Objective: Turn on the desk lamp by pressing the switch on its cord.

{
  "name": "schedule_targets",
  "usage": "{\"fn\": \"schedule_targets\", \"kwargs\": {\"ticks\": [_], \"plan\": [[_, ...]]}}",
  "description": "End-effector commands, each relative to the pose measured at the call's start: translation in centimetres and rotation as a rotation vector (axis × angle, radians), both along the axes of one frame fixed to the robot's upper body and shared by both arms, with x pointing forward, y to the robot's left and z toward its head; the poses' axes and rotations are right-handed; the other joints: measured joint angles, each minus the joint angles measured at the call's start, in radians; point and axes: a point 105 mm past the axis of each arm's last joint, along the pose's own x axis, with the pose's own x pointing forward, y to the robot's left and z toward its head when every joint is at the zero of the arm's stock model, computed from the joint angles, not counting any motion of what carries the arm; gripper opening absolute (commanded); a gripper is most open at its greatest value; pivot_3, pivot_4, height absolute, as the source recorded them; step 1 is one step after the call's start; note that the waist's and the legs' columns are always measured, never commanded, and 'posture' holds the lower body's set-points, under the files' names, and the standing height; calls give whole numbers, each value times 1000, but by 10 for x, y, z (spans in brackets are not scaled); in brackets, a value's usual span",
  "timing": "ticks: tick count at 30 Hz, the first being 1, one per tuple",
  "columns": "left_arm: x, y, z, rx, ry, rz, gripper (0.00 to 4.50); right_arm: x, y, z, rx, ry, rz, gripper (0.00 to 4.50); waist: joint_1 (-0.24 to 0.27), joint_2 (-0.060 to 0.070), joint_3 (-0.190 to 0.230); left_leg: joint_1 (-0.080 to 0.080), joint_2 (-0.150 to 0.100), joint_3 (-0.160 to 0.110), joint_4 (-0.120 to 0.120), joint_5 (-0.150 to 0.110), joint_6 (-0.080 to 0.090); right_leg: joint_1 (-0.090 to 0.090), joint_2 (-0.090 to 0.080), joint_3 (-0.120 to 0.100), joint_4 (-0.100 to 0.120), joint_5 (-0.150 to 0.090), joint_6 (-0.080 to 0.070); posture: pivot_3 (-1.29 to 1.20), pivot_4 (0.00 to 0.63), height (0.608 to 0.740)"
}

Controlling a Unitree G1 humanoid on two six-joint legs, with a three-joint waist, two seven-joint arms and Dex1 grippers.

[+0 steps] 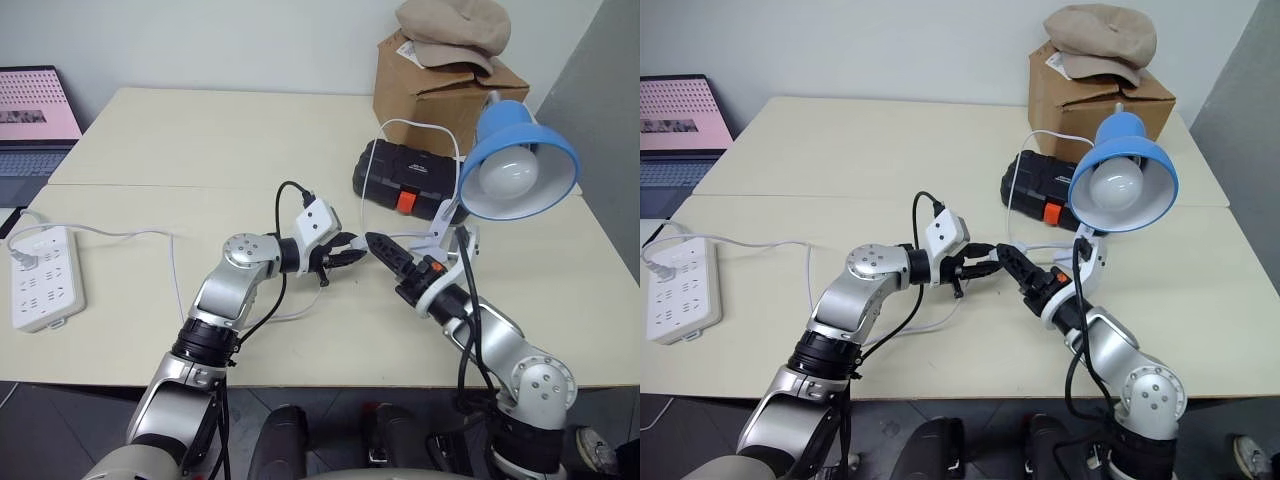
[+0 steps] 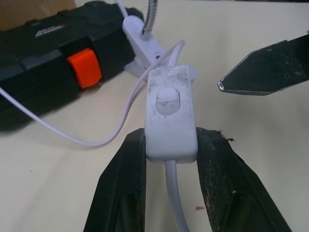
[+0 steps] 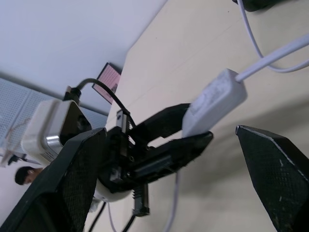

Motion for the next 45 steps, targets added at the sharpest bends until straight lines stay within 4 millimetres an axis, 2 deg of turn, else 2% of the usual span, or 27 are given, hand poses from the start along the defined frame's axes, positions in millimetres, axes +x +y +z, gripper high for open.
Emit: {"fn": "schedule_targets", "kwargs": {"ticks": [1,16,38,42,45], "plan": [[2,-9,19,-18,-55,4,1123,11,1,5,73,12,-44,4500,-1,0,0,0,0,0,0,0,0,0,0,0,0,0,0,0,150,740],[4,-14,29,-26,-35,20,1123,34,11,-10,131,65,-92,4500,-5,0,0,0,0,0,0,0,0,0,0,0,0,0,0,0,150,740],[5,-9,31,-2,-46,24,1123,39,20,-2,159,33,-71,4500,-5,0,0,0,1,0,0,0,0,-1,0,1,0,0,0,0,150,740],[4,-9,31,0,-48,19,1123,39,22,-2,159,33,-65,3846,-5,0,0,0,1,0,0,0,0,-1,0,1,0,0,0,0,150,740],[4,-9,30,2,-48,14,1123,40,23,-3,153,33,-62,3151,-5,0,0,0,1,0,0,0,0,-1,0,1,0,0,0,0,150,740]]}}
